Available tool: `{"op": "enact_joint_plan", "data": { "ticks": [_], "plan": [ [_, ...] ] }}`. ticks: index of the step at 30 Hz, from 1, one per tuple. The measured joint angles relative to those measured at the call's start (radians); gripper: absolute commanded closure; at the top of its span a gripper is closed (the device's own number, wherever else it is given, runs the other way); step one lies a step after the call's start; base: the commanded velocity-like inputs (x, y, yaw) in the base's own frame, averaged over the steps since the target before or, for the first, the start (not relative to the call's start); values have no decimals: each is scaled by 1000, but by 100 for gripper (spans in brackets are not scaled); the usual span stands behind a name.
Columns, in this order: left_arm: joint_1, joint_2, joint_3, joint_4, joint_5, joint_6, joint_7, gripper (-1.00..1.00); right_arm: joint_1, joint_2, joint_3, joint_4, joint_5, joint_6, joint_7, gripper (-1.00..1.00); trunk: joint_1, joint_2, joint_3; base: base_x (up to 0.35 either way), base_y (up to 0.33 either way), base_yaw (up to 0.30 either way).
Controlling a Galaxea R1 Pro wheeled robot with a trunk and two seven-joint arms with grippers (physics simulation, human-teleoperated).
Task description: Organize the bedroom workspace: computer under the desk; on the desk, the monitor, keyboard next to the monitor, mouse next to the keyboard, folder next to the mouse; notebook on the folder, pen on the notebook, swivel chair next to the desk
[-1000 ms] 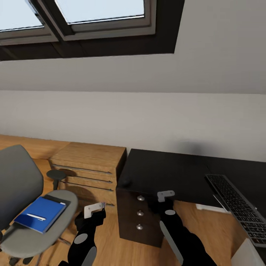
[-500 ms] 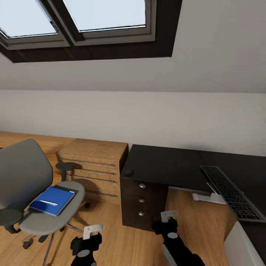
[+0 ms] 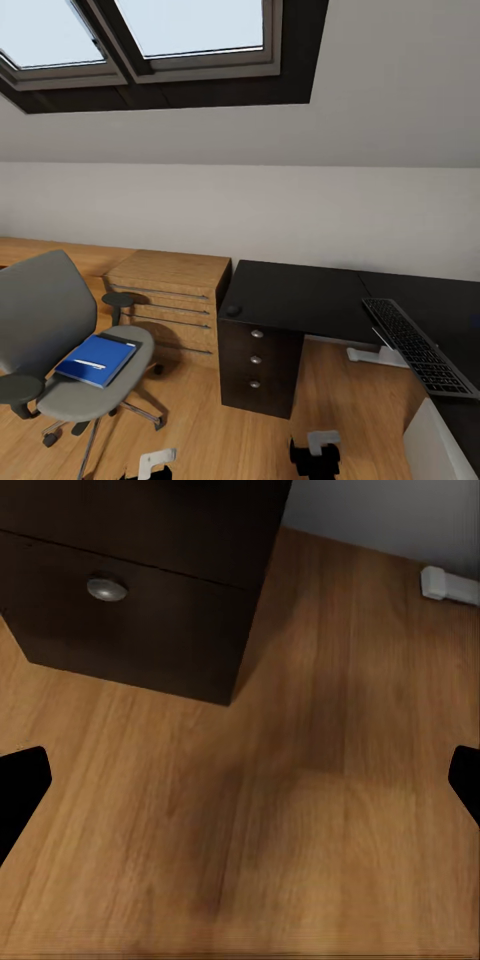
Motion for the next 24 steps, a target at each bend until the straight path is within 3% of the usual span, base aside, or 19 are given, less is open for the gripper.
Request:
{"op": "enact_joint_plan", "data": {
  "ticks": [2, 8, 18, 24],
  "plan": [
    [0, -1, 1, 43, -1, -58, -33, -100, 0, 2, 2, 80, -1, -100, 0, -100, 0, 0, 0, -1, 0, 0],
    [0, -2, 6, 88, -6, -115, -89, -100, 0, 16, 6, 194, 2, -276, 1, -100, 0, 0, 0, 0, 0, 0],
    [0, -5, 2, 94, -8, -121, -95, -100, 0, 22, 5, 211, 2, -310, 1, -100, 0, 0, 0, 0, 0, -6],
    [0, -6, 1, 95, -9, -121, -96, -100, 0, 22, 5, 211, 1, -310, 1, -100, 0, 0, 0, 0, 0, -144]
  ]
}}
